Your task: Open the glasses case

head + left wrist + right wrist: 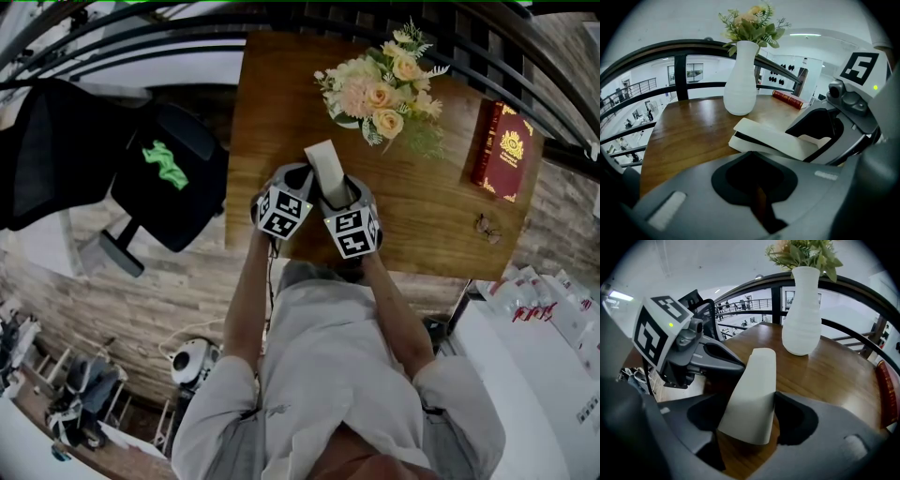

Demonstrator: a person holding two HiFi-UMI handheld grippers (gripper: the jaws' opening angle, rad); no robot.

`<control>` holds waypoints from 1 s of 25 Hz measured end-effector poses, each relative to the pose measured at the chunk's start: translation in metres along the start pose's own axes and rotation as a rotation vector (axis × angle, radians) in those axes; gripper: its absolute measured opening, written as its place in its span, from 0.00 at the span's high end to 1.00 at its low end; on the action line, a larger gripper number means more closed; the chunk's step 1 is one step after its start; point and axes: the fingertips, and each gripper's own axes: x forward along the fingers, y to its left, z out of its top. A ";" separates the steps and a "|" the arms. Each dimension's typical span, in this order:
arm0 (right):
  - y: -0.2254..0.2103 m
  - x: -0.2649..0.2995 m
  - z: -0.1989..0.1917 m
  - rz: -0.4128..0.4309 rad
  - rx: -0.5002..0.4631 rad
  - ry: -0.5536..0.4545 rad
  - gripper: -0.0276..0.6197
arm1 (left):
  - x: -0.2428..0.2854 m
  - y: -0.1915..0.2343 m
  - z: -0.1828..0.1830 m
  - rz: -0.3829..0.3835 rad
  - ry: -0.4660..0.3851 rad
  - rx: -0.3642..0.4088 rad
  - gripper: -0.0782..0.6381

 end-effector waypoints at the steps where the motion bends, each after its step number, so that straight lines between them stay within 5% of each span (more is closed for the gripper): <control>1: 0.000 -0.001 0.001 0.000 0.002 -0.005 0.45 | 0.000 0.000 0.000 0.000 -0.004 0.000 0.86; 25: -0.012 -0.032 0.011 -0.002 0.040 -0.110 0.70 | 0.001 0.001 -0.001 0.006 -0.003 -0.017 0.86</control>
